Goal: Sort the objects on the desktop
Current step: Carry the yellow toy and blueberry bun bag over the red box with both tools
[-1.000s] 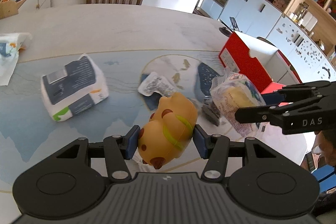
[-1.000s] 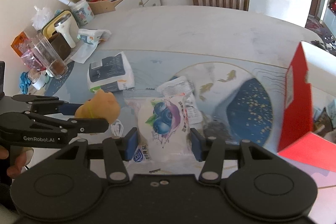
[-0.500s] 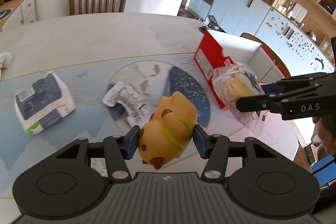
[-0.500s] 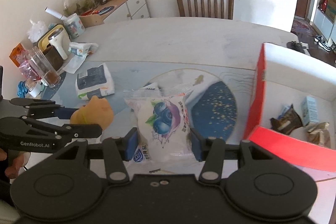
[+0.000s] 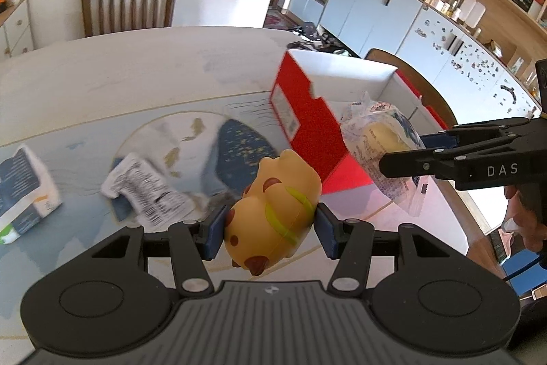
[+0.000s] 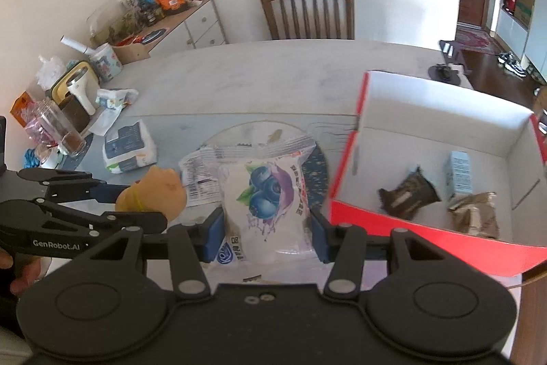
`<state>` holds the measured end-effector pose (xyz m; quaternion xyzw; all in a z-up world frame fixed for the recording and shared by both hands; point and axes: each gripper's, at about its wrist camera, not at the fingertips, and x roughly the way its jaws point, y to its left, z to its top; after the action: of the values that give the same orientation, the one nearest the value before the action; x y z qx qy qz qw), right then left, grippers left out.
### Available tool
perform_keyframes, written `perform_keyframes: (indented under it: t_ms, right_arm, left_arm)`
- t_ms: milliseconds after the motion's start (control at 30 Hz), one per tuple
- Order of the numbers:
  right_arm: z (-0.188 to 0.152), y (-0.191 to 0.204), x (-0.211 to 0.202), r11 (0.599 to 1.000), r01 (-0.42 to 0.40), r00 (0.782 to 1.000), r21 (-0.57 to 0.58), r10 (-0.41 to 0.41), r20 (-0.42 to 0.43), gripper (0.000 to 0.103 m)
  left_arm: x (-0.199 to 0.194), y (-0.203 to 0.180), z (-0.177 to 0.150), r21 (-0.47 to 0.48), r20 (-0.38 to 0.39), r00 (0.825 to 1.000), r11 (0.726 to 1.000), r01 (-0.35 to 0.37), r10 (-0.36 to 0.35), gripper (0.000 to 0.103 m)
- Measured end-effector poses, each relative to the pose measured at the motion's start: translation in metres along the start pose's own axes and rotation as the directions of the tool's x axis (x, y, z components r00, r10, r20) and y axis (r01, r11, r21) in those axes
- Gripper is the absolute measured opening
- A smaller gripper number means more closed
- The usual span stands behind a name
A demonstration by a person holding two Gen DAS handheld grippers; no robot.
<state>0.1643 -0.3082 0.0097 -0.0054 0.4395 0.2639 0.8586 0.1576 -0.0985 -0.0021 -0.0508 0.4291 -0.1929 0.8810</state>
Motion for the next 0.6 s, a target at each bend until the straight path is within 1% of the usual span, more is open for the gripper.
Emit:
perform_keyframes:
  t_ms: [367, 600]
  right_arm:
    - [-0.003, -0.055, -0.021, 0.997, 0.059, 0.998, 0.059, -0.06, 0.023, 0.05]
    - [-0.005, -0.081, -0.026, 0.992, 0.091, 0.995, 0.086, -0.093, 0.024, 0.05]
  left_arm:
    - [0.034, -0.051, 0.03, 0.081, -0.008, 0.998, 0.995, 0.057, -0.057, 0.053]
    - [0.051, -0.076, 0.046, 0.122, -0.008, 0.997, 0.99, 0.078, -0.078, 0.053]
